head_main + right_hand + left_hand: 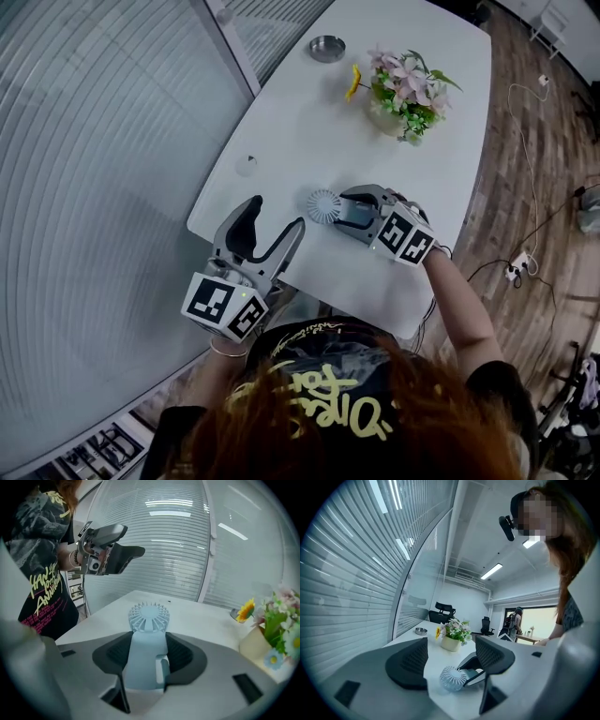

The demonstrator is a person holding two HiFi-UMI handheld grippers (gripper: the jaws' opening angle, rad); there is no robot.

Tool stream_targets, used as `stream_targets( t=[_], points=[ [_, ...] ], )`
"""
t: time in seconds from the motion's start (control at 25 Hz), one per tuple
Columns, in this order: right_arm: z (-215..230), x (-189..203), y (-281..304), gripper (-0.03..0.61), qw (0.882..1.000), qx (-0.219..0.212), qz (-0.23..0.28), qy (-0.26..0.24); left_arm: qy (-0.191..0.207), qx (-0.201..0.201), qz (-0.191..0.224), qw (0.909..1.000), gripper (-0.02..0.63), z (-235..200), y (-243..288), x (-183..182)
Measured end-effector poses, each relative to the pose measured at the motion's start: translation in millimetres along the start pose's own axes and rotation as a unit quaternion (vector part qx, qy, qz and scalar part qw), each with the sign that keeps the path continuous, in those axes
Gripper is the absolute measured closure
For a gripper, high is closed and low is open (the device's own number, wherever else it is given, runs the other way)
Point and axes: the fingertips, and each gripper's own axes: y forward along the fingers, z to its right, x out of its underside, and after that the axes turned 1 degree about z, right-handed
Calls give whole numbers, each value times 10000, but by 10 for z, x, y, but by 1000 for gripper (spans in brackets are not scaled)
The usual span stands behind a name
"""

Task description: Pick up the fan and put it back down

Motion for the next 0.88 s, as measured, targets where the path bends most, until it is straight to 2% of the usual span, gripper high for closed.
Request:
stream_targets(
  t=[0.28, 0.56, 0.72, 0.88],
  points=[
    [67, -302, -165, 360, 9975, 514, 426, 211, 40, 177, 115, 9998, 302, 19, 44, -98],
    [148, -589, -495, 360, 9868, 1288, 891, 423, 120, 419, 249, 9987, 304, 93, 120, -241],
    [215, -745, -732, 360, 9756, 1742, 1229, 521, 185, 595, 321, 9975, 304, 175, 177, -339],
    [279, -933, -1029, 360, 9567, 2202, 1753, 737, 271, 792, 384, 9958, 304, 262, 249, -433]
  ],
)
